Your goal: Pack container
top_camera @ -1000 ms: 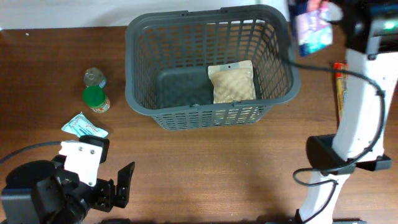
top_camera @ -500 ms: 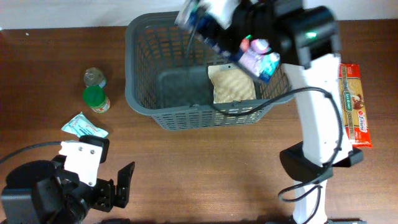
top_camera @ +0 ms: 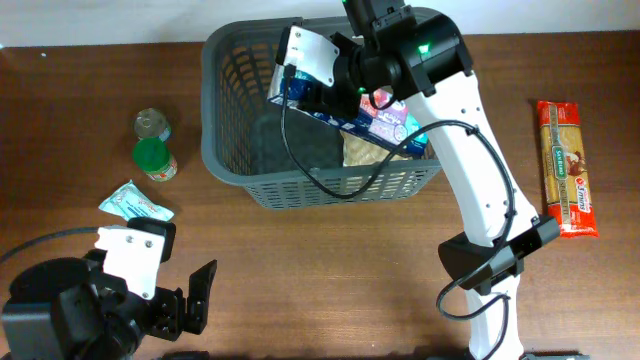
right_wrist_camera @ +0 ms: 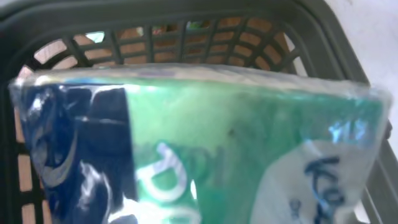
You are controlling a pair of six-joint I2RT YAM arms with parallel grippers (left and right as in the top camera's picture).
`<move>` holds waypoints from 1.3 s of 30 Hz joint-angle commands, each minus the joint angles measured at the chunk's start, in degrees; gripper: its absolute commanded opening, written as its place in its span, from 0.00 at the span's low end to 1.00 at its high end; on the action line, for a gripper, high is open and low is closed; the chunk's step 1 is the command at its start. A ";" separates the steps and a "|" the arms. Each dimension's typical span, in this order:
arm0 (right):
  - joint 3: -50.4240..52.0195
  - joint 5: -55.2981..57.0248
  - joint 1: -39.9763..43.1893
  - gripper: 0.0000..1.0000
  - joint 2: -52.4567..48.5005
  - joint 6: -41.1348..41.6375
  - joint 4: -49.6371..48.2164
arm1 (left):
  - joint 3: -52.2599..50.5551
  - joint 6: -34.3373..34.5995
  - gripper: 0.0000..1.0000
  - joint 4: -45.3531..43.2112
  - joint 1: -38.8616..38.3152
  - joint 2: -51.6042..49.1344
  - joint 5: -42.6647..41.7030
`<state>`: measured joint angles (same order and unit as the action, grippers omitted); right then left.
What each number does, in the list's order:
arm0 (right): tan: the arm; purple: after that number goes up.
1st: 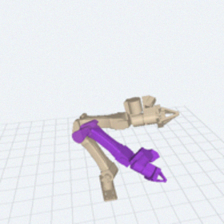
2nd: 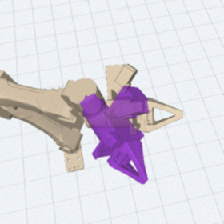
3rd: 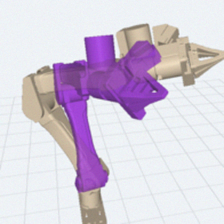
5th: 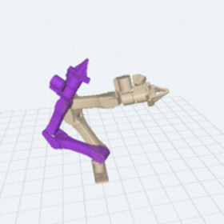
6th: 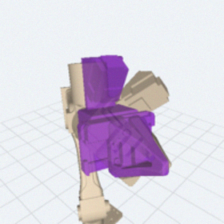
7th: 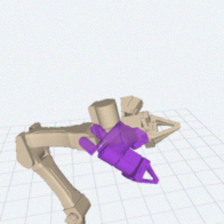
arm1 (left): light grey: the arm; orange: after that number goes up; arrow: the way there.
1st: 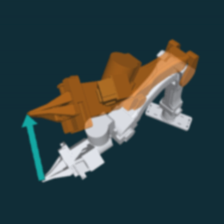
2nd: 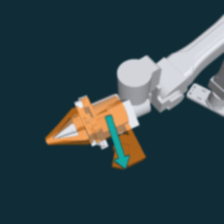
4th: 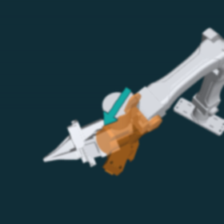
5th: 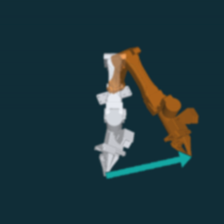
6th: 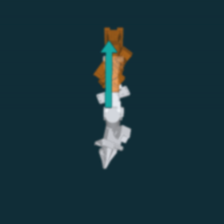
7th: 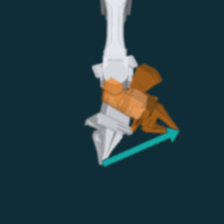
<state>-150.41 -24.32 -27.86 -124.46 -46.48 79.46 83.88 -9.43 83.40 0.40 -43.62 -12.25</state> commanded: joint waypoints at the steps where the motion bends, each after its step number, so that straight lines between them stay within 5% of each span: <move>1: -0.55 -0.59 -0.63 0.97 1.20 -1.31 0.35 | -0.04 -0.35 0.99 0.07 0.13 -0.13 -0.83; 15: -0.57 -0.52 5.44 0.99 11.02 -1.22 1.22 | -0.07 -0.35 0.99 0.07 0.13 -0.13 -0.85; 23: -0.55 1.27 24.96 0.99 15.67 6.08 -0.74 | -0.04 -0.35 0.99 0.07 0.13 -0.13 -0.83; 32: -0.42 4.22 48.81 0.99 8.04 17.77 -2.38 | -0.04 -0.35 0.99 0.07 0.13 -0.13 -0.83; 39: 5.03 7.37 56.15 0.99 -0.79 20.70 -4.92 | -0.04 -0.35 0.99 0.07 0.13 -0.13 -0.85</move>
<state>-148.03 -19.75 27.16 -121.75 -29.06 75.61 83.88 -9.43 83.40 0.40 -43.62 -12.25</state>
